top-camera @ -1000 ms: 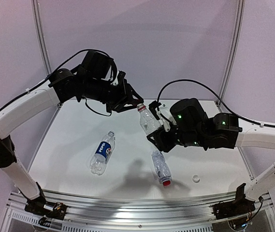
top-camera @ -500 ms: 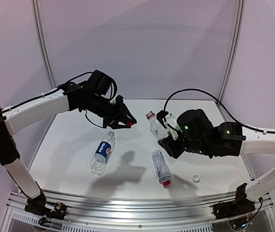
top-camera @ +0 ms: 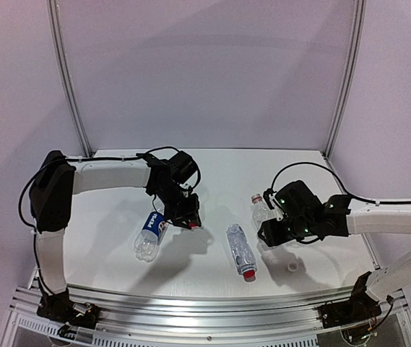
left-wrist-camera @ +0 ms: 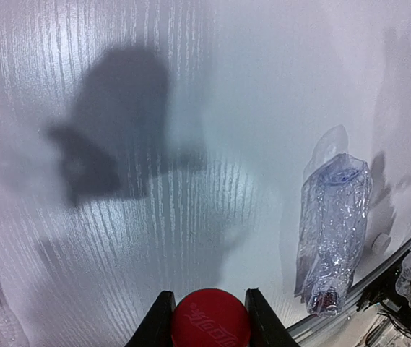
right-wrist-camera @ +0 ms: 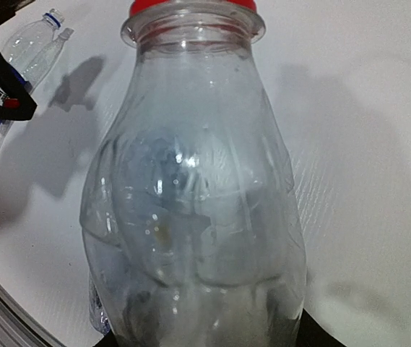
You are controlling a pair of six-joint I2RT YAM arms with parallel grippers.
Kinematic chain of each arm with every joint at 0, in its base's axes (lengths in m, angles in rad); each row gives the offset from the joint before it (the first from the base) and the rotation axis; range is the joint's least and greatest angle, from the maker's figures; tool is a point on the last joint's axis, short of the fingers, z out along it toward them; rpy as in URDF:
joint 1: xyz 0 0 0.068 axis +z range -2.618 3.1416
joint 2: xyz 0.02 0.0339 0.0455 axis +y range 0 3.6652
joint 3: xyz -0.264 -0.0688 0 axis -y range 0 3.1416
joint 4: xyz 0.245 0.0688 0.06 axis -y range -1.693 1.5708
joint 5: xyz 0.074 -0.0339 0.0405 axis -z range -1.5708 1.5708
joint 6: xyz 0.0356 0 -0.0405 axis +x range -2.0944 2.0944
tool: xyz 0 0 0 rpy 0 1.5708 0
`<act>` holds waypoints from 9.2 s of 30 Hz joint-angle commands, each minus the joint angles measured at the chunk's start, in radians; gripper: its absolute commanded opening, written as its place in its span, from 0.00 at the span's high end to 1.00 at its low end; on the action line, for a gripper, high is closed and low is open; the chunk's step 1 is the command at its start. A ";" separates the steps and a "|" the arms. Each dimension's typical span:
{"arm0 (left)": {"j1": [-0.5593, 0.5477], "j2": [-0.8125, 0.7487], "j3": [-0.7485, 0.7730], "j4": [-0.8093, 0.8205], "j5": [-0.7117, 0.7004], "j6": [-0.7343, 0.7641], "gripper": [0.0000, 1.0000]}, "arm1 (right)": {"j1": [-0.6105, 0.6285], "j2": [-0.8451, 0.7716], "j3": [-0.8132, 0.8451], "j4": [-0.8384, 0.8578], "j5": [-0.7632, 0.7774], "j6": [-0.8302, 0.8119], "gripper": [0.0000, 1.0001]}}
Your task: Unscrew the bottle caps
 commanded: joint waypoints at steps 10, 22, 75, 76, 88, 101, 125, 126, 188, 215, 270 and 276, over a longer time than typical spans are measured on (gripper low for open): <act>-0.024 0.026 -0.070 0.010 -0.050 0.030 0.51 | -0.087 0.189 -0.009 0.054 -0.149 0.054 0.62; -0.045 -0.078 -0.083 -0.015 -0.112 0.058 0.34 | -0.107 0.239 -0.021 0.044 -0.121 0.059 0.37; -0.229 -0.739 -0.519 -0.031 -0.497 0.091 0.01 | -0.025 0.558 0.447 -0.109 -0.216 0.044 0.22; -0.228 -0.743 -0.518 -0.034 -0.498 0.095 0.01 | -0.025 0.571 0.456 -0.118 -0.208 0.038 0.23; -0.226 -0.780 -0.510 -0.050 -0.495 0.125 0.01 | -0.025 0.663 0.501 -0.144 -0.203 0.037 0.42; -0.226 -0.834 -0.481 -0.028 -0.508 0.136 0.01 | -0.025 0.498 0.639 -0.142 -0.240 0.129 0.55; -0.091 -0.855 -0.388 0.550 0.228 0.286 0.11 | -0.021 0.007 0.280 0.453 0.023 1.178 0.53; -0.096 -0.819 -0.366 0.549 0.243 0.289 0.12 | -0.022 0.003 0.284 0.446 0.034 1.182 0.53; 0.001 -0.589 -0.025 -0.332 0.283 0.401 0.99 | -0.073 -0.355 0.143 -0.020 -0.312 -0.254 0.00; -0.069 -0.502 0.138 -0.568 0.520 0.429 0.99 | 0.219 0.171 0.335 0.356 -0.628 -0.908 0.07; 0.084 -0.839 -0.251 0.425 0.359 0.141 0.12 | 0.289 -0.043 0.101 0.646 -0.198 -0.178 0.94; 0.027 -0.746 -0.181 0.503 0.340 0.138 0.13 | 0.290 -0.084 0.107 0.640 -0.189 -0.153 0.99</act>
